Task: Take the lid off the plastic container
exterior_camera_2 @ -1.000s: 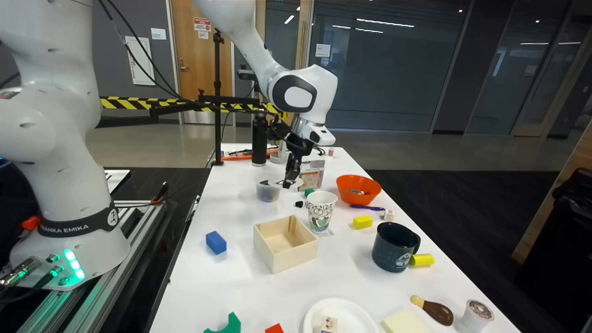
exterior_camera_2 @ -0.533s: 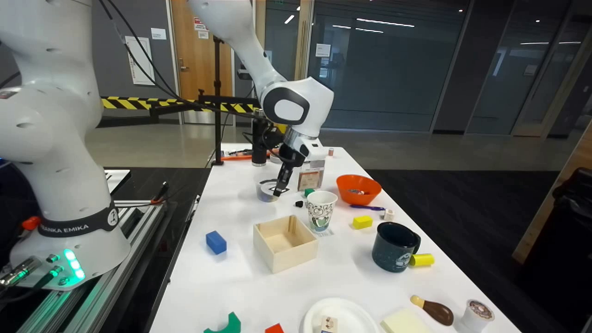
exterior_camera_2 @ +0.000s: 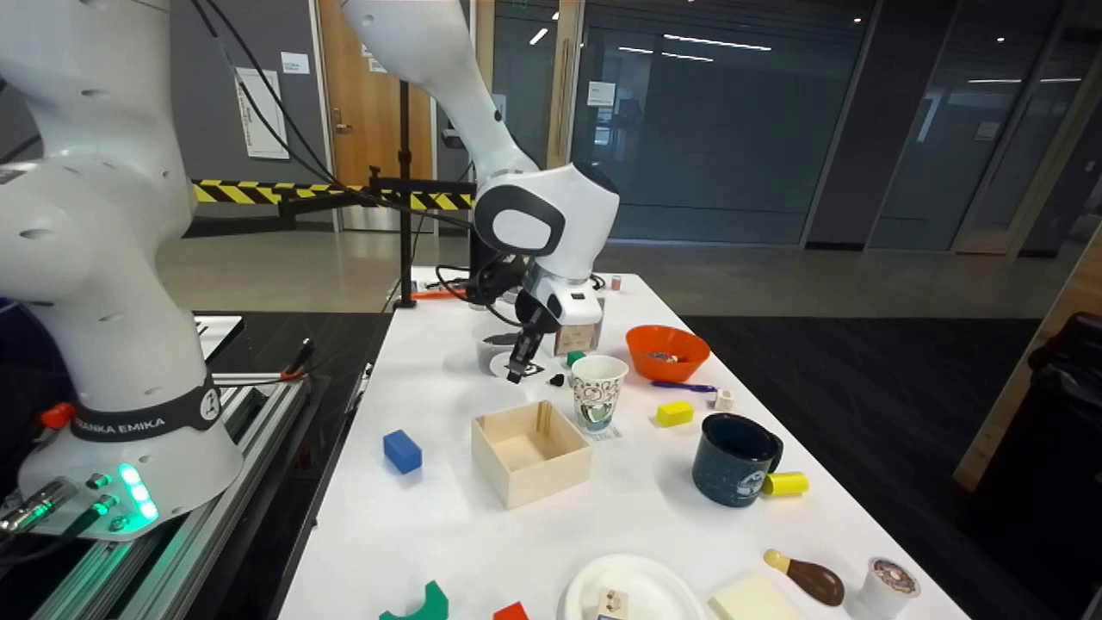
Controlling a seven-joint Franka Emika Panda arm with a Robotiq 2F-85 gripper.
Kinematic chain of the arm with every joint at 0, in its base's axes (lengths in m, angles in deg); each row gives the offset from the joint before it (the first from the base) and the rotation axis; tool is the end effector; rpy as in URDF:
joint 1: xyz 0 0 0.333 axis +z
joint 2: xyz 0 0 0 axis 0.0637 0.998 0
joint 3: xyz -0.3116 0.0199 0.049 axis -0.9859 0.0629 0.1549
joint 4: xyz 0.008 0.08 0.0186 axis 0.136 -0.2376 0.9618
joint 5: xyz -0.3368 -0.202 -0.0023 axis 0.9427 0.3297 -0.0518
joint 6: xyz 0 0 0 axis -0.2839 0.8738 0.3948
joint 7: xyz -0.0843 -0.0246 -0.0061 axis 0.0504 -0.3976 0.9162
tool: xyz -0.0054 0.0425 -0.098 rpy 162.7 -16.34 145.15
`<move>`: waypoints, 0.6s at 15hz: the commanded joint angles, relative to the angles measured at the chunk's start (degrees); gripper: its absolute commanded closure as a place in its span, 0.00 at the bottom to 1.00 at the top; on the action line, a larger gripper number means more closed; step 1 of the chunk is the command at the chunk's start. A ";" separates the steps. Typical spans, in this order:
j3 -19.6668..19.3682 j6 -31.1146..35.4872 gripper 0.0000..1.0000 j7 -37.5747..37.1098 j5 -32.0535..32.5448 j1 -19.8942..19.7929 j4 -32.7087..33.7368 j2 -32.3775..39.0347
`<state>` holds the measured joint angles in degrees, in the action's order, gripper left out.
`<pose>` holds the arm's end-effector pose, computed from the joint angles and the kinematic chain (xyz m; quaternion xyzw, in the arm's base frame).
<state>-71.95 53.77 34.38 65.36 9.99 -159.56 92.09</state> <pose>0.4766 0.0983 0.2295 -0.9719 0.1917 0.1167 0.0709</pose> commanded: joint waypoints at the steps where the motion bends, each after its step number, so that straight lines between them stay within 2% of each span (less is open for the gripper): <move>1: -0.06 1.78 0.99 0.52 -2.97 -0.92 -2.11 -1.36; 6: 1.22 1.92 0.99 2.90 -8.75 -1.11 -1.37 -0.55; 9: 1.92 1.74 0.99 3.02 -10.00 -0.54 -1.27 0.04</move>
<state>-71.05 54.60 35.62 58.47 9.47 -160.14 92.15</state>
